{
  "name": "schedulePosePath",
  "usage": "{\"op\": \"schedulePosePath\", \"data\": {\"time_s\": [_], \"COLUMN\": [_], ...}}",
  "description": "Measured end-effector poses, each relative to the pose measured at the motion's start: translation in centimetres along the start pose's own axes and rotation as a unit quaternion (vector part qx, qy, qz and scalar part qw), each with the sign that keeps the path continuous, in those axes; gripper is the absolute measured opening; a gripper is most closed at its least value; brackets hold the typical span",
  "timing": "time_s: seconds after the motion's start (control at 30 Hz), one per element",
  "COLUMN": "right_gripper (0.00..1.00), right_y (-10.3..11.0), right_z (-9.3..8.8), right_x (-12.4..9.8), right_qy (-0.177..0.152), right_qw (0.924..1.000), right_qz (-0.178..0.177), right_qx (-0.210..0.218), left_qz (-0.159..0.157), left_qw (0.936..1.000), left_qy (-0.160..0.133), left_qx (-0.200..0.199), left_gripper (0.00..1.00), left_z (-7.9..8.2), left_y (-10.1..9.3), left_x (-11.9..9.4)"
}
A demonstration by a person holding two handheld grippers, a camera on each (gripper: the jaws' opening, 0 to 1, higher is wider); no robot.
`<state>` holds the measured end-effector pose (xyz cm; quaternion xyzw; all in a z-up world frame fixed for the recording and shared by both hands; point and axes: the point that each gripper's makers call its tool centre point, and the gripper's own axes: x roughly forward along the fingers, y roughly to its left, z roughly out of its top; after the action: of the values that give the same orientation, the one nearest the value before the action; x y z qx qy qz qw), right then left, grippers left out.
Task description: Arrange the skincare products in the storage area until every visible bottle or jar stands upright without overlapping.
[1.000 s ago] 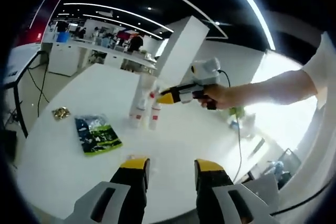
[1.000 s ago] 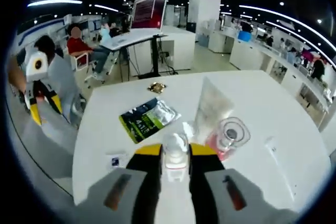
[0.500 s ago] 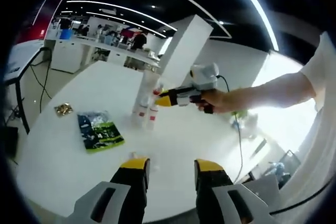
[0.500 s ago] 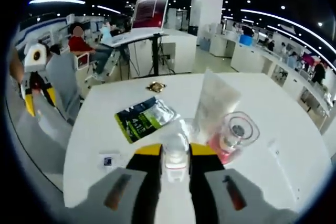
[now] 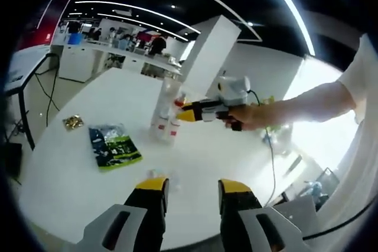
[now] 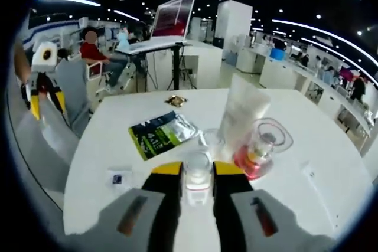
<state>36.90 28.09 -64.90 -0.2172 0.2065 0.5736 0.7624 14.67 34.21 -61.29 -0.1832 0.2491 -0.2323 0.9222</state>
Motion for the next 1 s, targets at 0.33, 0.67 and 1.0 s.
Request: {"op": "schedulePosePath", "data": {"time_s": [0.33,0.67,1.0], "right_gripper": [0.19,0.2,0.21], "right_y": [0.4,0.1,-0.1], "right_z": [-1.1,-1.6,-1.8], "right_x": [0.1,0.0,0.2], "right_qy": [0.034,0.049,0.058], "right_qw": [0.9994,0.9988,0.9983], "right_qz": [0.004,0.001,0.004], "right_qx": [-0.005,0.001,-0.003], "left_qz": [0.001,0.001,0.002], "left_qw": [1.0,1.0,1.0], "left_qy": [-0.002,-0.002,0.0], "left_qx": [0.0,0.003,0.003], "left_gripper": [0.35,0.34,0.34], "left_z": [0.0,-0.2,-0.2], "left_y": [0.1,0.2,0.3], "left_x": [-0.1,0.0,0.0]}}
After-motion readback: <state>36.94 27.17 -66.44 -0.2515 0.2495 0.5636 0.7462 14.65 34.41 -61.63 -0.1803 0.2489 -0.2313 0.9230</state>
